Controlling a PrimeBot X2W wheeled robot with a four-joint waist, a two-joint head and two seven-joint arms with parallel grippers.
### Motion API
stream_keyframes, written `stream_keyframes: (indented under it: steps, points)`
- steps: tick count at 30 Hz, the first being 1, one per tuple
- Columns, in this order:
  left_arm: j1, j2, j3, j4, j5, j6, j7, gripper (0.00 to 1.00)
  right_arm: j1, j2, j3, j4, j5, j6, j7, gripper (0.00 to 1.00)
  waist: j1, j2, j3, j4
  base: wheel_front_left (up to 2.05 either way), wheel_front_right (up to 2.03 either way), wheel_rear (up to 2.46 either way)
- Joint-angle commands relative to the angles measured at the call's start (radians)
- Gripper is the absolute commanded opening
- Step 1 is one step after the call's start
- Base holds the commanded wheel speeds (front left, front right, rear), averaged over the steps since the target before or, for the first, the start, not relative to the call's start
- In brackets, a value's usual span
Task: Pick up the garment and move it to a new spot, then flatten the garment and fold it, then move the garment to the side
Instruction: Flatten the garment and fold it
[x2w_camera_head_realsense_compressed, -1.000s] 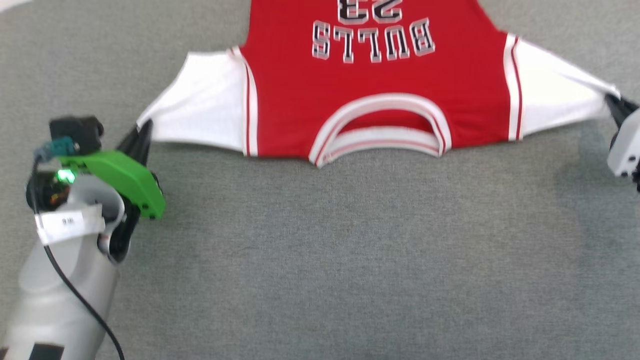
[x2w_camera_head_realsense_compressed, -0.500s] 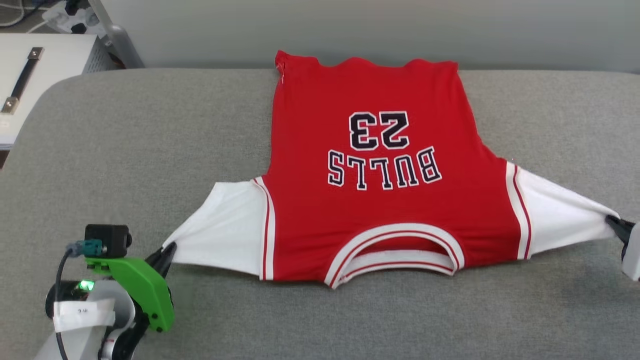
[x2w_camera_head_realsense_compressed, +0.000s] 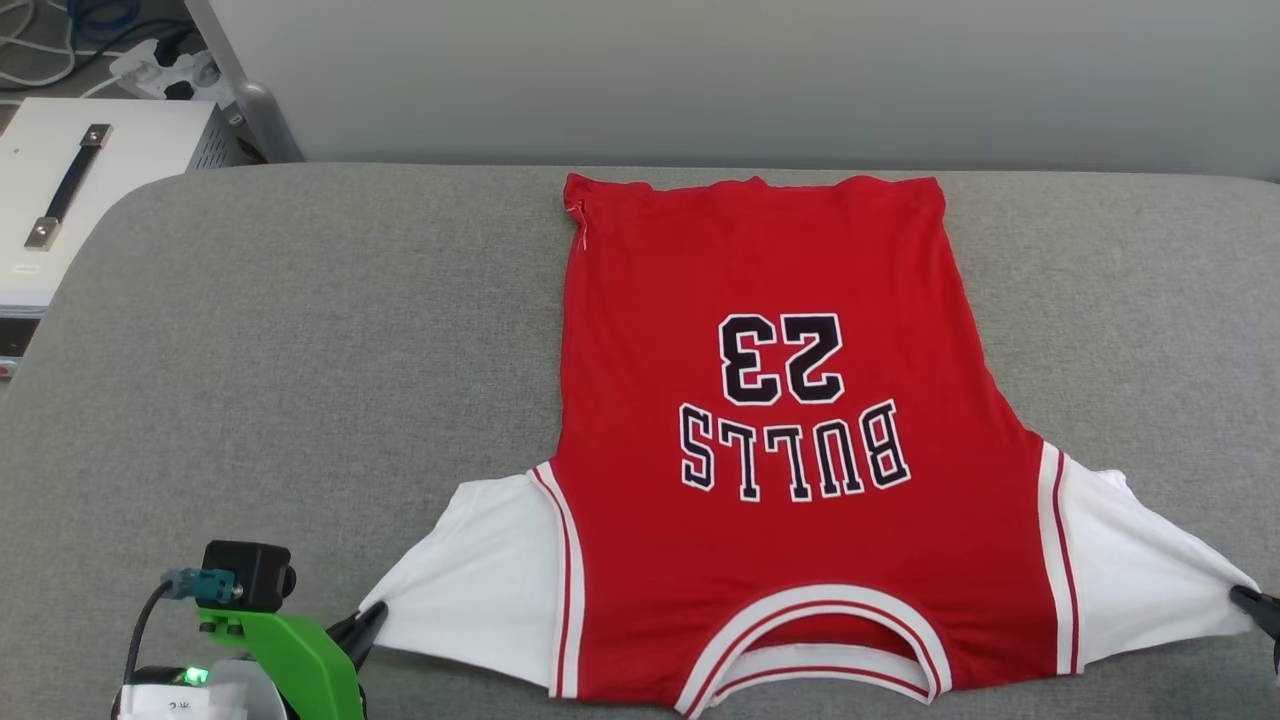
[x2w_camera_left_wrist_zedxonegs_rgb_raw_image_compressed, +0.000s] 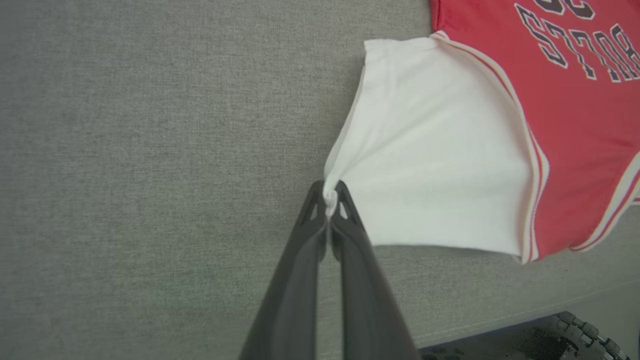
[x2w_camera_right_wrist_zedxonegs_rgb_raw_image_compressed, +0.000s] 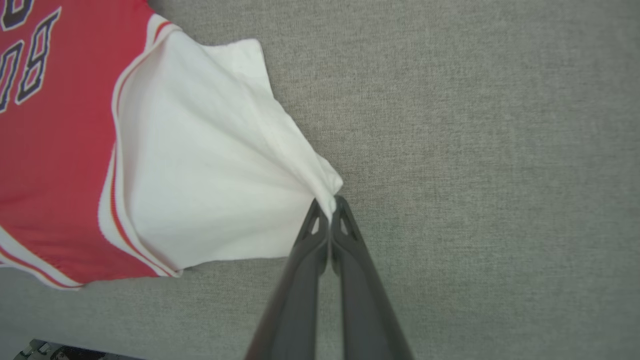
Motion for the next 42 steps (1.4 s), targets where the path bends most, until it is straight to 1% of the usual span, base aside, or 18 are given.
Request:
stream_keyframes:
  steps: [1, 4, 5, 6, 7, 12, 15, 19, 22, 28, 32, 37, 42]
  points:
    - [0.015, 0.018, 0.003, -0.011, -0.005, 0.009, 0.009, 0.0, 0.016, 0.006, -0.025, -0.02, -0.02, -0.008, 0.016, 0.0, 0.0001, 0.0, 0.008, 0.0, 0.0, 0.0, 0.0]
    - [0.01, 0.017, -0.008, -0.047, -0.008, 0.011, 0.031, 0.0, 0.024, 0.022, -0.05, -0.063, -0.044, -0.008, 0.055, 0.0, 0.0001, 0.0, 0.025, 0.003, 0.0, 0.0, 0.0]
    - [0.008, 0.017, -0.013, -0.064, -0.011, 0.013, 0.044, 0.0, 0.022, 0.025, -0.058, -0.081, -0.054, -0.008, 0.068, 0.19, 0.0001, 0.0, 0.036, 0.006, 0.0, 0.0, 0.0]
    - [0.006, 0.018, -0.019, -0.08, -0.012, 0.013, 0.057, 0.0, 0.021, 0.026, -0.061, -0.097, -0.061, -0.008, 0.078, 0.9, 0.0001, 0.0, 0.044, 0.008, 0.0, 0.0, 0.0]
    - [0.005, 0.019, -0.026, -0.102, -0.015, 0.016, 0.075, 0.0, 0.019, 0.031, -0.066, -0.11, -0.057, -0.008, 0.104, 1.0, 0.0001, 0.0, 0.055, 0.012, 0.0, 0.0, 0.0]
    - [0.006, 0.025, -0.051, -0.221, -0.02, 0.049, 0.154, 0.0, -0.028, 0.02, -0.089, -0.221, -0.04, -0.008, 0.196, 1.0, 0.0001, 0.0, 0.127, 0.038, 0.0, 0.0, 0.0]
    - [0.005, 0.038, -0.067, -0.293, -0.008, 0.074, 0.201, 0.0, -0.087, 0.006, -0.106, -0.283, -0.027, -0.008, 0.279, 1.0, 0.0001, 0.0, 0.178, 0.06, 0.0, 0.0, 0.0]
    - [-0.012, 0.04, -0.08, -0.38, 0.019, 0.1, 0.226, 0.0, -0.21, -0.011, -0.117, -0.354, -0.037, -0.008, 0.403, 1.0, 0.0001, 0.0, 0.258, 0.104, 0.0, 0.0, 0.0]
    - [-0.027, 0.041, -0.093, -0.418, 0.043, 0.113, 0.238, 0.0, -0.321, -0.006, -0.114, -0.368, -0.048, -0.008, 0.493, 1.0, 0.0001, 0.0, 0.313, 0.138, 0.0, 0.0, 0.0]
    - [-0.066, 0.022, -0.134, -0.469, 0.077, 0.109, 0.25, 0.0, -0.577, -0.009, -0.076, -0.318, -0.115, -0.008, 0.645, 1.0, 0.0001, 0.0, 0.421, 0.216, 0.0, 0.0, 0.0]
    - [-0.091, -0.008, -0.16, -0.478, 0.078, 0.1, 0.249, 0.0, -0.744, 0.001, -0.068, -0.232, -0.183, -0.008, 0.718, 1.0, 0.0001, 0.0, 0.483, 0.27, 0.0, 0.0, 0.0]
    - [-0.126, -0.039, -0.183, -0.466, 0.088, 0.077, 0.224, 0.0, -0.937, -0.021, -0.043, -0.113, -0.275, -0.008, 0.749, 1.0, 0.0001, 0.0, 0.55, 0.333, 0.0, 0.0, 0.0]
    - [-0.152, -0.07, -0.2, -0.45, 0.092, 0.059, 0.193, 0.0, -1.065, -0.036, -0.029, -0.009, -0.35, -0.008, 0.746, 1.0, 0.0001, 0.0, 0.591, 0.384, 0.0, 0.0, 0.0]
